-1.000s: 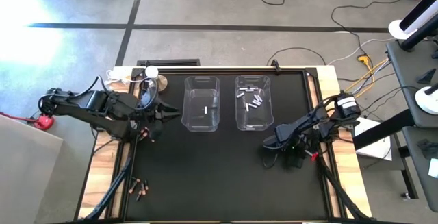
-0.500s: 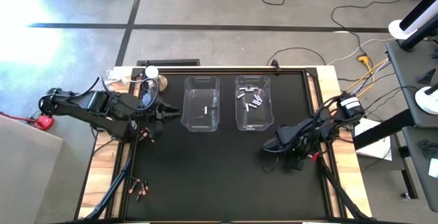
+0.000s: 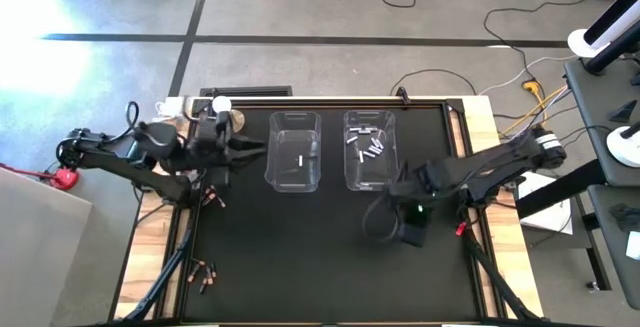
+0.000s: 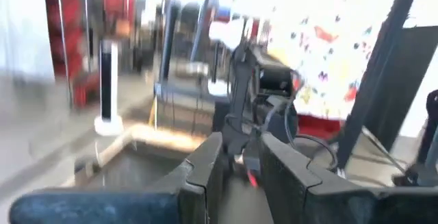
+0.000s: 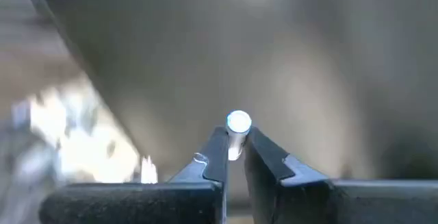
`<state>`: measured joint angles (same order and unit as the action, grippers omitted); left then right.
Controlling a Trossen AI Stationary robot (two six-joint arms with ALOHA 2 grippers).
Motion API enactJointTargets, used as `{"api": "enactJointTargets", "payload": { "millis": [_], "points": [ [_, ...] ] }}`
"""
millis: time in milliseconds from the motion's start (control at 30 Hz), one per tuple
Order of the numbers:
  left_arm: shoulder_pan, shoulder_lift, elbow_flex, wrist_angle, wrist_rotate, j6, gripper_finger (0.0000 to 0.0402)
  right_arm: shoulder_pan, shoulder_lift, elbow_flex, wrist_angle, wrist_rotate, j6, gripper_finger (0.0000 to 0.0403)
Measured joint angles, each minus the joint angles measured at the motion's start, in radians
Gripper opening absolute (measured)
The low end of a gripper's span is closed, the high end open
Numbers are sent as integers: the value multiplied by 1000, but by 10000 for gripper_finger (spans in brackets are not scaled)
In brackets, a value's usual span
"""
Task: Sort batteries
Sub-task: Put the white battery into the right transparent bin
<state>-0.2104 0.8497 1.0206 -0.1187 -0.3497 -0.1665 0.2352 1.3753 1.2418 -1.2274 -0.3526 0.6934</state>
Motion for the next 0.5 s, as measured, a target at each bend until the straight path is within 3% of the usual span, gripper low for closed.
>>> {"api": "enactJointTargets", "payload": {
  "millis": [133, 200, 367, 500],
  "points": [
    [0, 0, 0, 99, -38, 145, 77, -64, -12, 158, 29, 315, -59, 21],
    [1, 0, 0, 117, -85, 189, 77, -120, 1, 198, 45, 408, -141, 21],
    [1, -1, 0, 82, -150, 182, 77, -321, 89, 207, 93, 445, -309, 21],
    [0, -21, 0, -92, -33, -6, 77, -466, 199, 207, 133, 426, -387, 22]
  ]
}}
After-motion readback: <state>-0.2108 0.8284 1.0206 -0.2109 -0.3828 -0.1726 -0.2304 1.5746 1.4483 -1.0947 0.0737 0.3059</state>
